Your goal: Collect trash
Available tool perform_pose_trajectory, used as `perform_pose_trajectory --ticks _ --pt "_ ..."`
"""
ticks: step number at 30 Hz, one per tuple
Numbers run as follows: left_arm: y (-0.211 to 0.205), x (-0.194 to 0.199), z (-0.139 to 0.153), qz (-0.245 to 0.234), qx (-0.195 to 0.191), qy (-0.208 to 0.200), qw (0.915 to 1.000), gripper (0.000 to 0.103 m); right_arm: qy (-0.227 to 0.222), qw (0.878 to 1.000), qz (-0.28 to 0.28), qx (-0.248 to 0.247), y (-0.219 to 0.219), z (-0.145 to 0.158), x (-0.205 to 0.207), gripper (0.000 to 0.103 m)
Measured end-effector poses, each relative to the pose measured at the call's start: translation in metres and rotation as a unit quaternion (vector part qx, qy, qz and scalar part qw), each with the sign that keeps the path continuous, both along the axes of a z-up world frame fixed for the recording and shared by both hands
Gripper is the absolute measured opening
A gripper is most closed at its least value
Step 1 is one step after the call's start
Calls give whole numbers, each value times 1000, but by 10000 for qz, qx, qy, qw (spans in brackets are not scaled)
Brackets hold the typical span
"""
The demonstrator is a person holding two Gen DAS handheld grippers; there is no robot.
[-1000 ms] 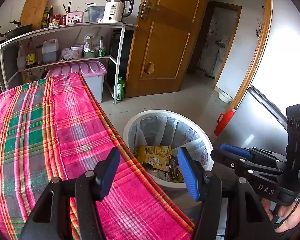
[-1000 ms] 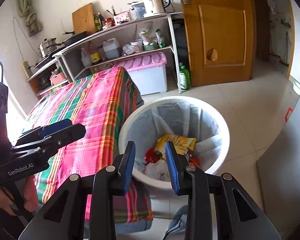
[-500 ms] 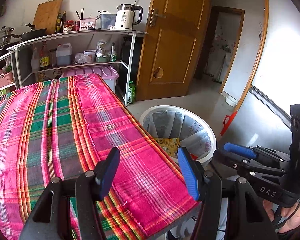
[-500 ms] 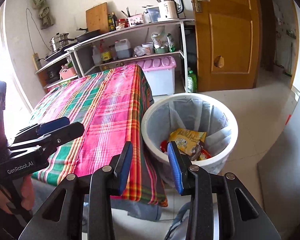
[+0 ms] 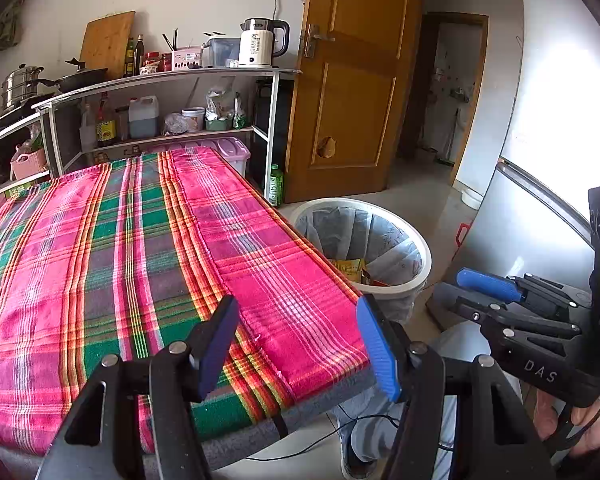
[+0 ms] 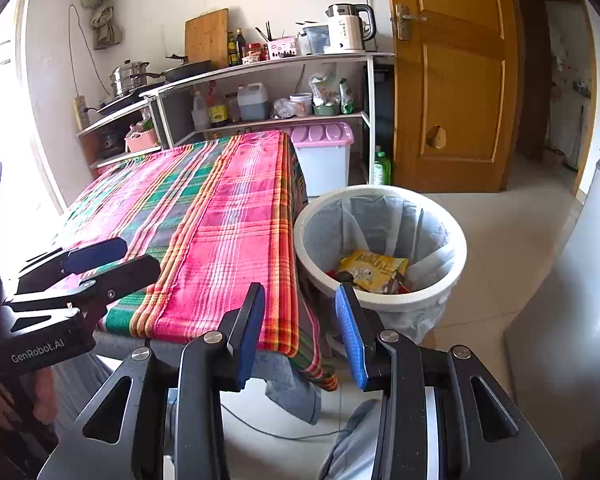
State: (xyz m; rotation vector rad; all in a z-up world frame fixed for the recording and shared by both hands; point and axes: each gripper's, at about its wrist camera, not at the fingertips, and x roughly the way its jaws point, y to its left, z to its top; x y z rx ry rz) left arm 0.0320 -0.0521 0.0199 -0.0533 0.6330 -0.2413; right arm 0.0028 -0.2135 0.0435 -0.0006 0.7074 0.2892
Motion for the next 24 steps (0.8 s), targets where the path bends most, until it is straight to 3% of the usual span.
perform_pose_trajectory --ticks 24 --pt "2 -17 -3 144 -36 -86 9999 63 -101 9999 -49 -24 -5 0 -13 39"
